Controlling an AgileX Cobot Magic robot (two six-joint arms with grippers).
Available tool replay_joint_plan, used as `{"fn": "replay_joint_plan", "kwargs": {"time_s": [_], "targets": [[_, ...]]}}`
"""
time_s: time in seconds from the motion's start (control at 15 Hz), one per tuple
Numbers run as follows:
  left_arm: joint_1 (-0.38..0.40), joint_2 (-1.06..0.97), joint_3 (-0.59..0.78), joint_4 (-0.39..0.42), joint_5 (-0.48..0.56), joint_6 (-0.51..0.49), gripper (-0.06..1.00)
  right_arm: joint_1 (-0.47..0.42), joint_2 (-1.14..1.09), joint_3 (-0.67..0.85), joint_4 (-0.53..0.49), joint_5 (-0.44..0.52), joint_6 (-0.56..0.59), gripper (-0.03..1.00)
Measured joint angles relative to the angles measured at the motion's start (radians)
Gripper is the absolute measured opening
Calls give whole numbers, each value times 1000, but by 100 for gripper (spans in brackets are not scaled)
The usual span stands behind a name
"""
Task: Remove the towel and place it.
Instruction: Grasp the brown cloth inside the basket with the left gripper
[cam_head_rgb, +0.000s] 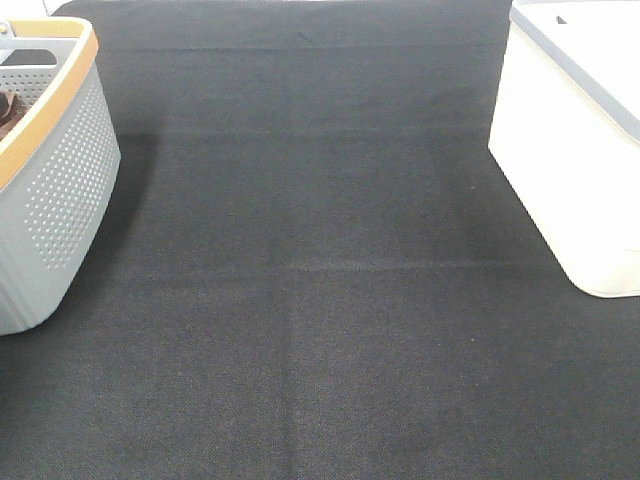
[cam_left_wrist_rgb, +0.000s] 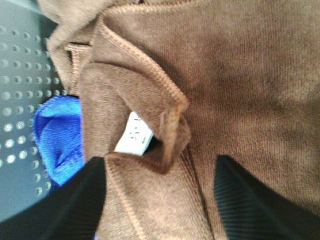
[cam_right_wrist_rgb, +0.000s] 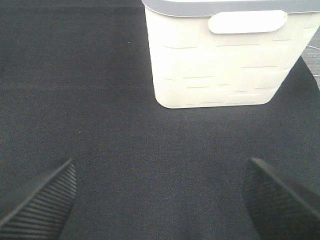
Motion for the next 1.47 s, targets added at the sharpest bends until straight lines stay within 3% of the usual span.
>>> {"fn": "replay_joint_plan", "kwargs": {"time_s": [0.13,0.33,0.4,0.8,1.07,1.2,1.47], "targets": [[0,11,0,0,-1,0,42,0,0,0,0,0,0,85],[0,12,0,2,-23,0,4,0,0,0,0,0,0,85],[0,12,0,3,-23,0,0,0,0,0,0,0,0,85],[0,12,-45,11,35,-19,0,0,0,0,0,0,0,85],[0,12,-202,11,211,-94,0,0,0,0,0,0,0,85],[0,12,-285,4,245,-131,0,0,0,0,0,0,0,85],[0,-45,-367,-123,251,-139,0,0,0,0,0,0,0,85]]}}
